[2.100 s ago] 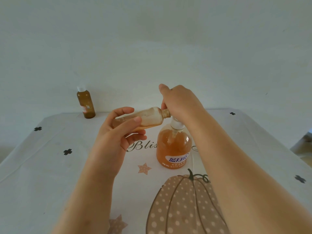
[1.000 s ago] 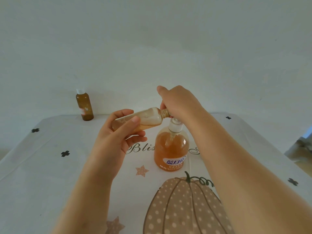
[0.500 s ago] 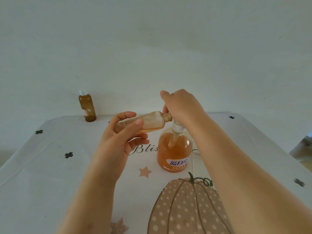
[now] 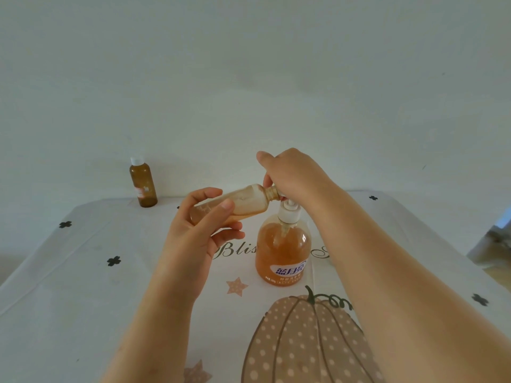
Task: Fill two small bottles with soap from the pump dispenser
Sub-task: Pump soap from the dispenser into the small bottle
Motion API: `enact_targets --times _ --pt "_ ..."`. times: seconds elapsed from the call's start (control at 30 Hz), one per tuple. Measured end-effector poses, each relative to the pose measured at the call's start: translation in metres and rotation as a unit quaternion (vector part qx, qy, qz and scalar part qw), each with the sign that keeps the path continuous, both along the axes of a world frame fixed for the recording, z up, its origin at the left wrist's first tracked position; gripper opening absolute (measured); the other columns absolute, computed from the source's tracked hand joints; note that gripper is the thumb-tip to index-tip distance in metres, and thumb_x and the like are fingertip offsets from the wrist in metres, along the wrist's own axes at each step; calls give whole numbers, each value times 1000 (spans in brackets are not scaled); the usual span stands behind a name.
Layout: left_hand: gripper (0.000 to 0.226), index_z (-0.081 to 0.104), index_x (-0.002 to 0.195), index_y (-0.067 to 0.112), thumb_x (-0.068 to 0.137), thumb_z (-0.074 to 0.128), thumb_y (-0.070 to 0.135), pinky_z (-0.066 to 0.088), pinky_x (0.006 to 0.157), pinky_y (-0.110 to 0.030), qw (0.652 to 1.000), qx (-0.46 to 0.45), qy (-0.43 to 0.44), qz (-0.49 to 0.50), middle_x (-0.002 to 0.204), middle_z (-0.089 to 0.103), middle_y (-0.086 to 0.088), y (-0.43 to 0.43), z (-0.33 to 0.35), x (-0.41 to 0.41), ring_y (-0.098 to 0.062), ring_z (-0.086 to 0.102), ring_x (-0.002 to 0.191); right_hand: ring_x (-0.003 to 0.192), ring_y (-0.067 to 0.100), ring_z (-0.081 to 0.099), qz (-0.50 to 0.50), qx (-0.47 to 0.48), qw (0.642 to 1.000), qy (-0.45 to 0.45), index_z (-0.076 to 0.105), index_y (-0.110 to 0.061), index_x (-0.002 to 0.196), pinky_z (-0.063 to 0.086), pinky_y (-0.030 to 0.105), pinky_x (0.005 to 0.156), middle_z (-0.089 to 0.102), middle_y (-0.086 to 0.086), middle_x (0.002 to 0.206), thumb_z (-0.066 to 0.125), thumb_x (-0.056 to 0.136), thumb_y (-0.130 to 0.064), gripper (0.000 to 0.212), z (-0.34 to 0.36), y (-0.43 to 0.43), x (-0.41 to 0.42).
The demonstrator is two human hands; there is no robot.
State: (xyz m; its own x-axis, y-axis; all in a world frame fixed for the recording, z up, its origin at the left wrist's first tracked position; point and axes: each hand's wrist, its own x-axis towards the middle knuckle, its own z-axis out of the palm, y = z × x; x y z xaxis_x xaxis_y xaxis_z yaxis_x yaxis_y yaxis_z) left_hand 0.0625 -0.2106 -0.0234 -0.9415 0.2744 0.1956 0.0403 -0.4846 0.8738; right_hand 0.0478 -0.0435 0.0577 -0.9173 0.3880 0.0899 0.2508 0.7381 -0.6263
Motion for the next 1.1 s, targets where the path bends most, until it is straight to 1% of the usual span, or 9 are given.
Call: enact_targets --times 0.27,0.33,0.47,0.57,0.7,0.8,0.9,0.97,1.1 --pt "41 60 111 12 73 73 22 56 63 -29 1000 -1 -4 -5 86 74 -6 -1 -2 -2 -21 68 70 66 21 59 -4 5 1000 11 73 -9 96 42 33 62 61 2 70 36 103 -48 55 -8 2 -4" --pt "42 61 110 13 72 73 22 57 62 -29 1000 -5 -7 0 86 74 -6 -2 -3 -4 -22 69 69 61 19 55 -9 -4 1000 17 74 -8 94 39 32 59 56 0 61 36 105 -43 52 -12 4 -6" --pt "43 61 110 13 71 75 20 57 62 -29 1000 -8 -15 2 87 74 -6 -3 -4 -7 -22 68 69 52 15 47 -11 -23 999 23 74 -11 84 34 31 55 41 -11 27 38 106 -38 50 -18 4 -6" --pt "44 61 110 13 72 82 19 57 62 -29 1000 -9 -22 0 87 74 -6 -3 -3 -6 -22 68 69 50 15 47 -13 -34 999 22 72 -13 80 33 31 54 37 -14 24 39 105 -38 48 -17 3 -4" --pt "43 61 112 12 74 80 20 57 63 -29 1000 -6 -26 -4 91 73 -9 -3 -3 -5 -22 69 71 49 16 46 -16 -43 999 17 72 -13 82 33 30 54 37 -13 24 39 105 -37 47 -15 3 -2" --pt "42 60 113 11 76 80 17 57 63 -28 1000 -4 -29 -10 90 73 -9 -3 -3 -5 -22 68 71 51 16 47 -19 -41 999 14 74 -10 86 34 30 54 41 -11 27 39 105 -36 47 -14 1 -2" --pt "42 60 113 11 74 74 19 57 63 -29 1000 -3 -23 -16 88 73 -7 -3 -2 -3 -21 68 71 57 20 52 -21 -28 999 5 73 -8 95 39 31 58 56 -1 56 38 104 -41 50 -12 -1 -2" --pt "42 59 113 10 75 72 20 57 64 -29 1000 -1 -16 -18 88 73 -7 -3 -1 -2 -21 68 72 65 22 59 -19 -14 1000 9 73 -8 97 46 33 65 60 3 67 37 103 -44 51 -8 -1 -2" --pt "42 59 113 11 74 73 22 57 64 -29 1000 0 -11 -19 89 73 -7 -3 0 1 -22 68 73 77 28 70 -7 15 1000 23 72 -8 95 53 37 76 63 3 68 35 104 -43 51 1 -2 3"
